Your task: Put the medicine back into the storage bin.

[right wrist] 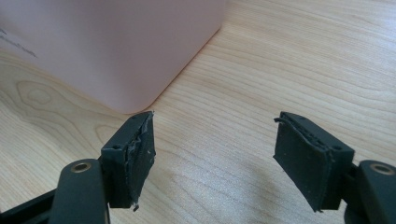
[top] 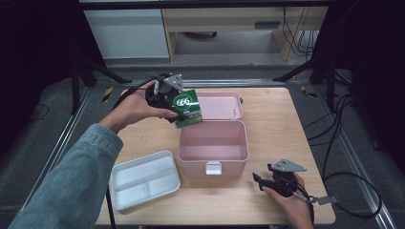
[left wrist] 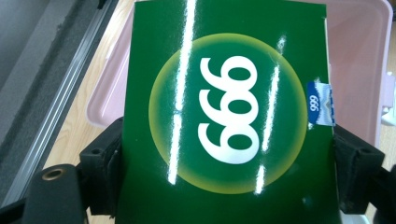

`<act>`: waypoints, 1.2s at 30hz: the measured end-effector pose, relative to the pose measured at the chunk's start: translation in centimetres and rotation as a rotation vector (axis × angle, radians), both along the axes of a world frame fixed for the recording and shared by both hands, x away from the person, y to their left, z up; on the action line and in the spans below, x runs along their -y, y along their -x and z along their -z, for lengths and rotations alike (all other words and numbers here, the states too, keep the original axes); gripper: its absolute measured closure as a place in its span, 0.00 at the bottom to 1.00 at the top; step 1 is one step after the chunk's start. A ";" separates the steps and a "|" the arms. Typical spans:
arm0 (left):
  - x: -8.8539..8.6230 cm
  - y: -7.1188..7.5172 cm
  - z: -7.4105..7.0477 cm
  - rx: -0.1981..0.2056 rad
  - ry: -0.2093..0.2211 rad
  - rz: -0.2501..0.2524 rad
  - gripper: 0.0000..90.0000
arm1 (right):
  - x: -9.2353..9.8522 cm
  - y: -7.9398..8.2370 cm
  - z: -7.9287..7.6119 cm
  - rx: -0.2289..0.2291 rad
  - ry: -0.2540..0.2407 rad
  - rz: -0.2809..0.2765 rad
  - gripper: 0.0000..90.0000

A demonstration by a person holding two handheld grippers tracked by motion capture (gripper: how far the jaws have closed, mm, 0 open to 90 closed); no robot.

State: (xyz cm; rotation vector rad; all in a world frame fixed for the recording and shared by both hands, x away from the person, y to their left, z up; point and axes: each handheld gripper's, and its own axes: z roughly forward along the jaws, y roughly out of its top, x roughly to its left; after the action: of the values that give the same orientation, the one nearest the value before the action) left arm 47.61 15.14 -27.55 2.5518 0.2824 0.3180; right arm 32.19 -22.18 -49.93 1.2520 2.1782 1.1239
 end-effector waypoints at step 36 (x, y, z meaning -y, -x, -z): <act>10.2 -0.8 3.5 -0.060 -0.059 0.174 0.18 | 0.6 0.4 0.0 0.009 -0.001 0.016 0.35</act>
State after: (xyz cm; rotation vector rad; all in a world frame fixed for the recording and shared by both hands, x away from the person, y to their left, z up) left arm 48.43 4.90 -31.09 2.6257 0.0733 0.1863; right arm 31.76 -22.83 -49.93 1.2603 2.1579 1.1224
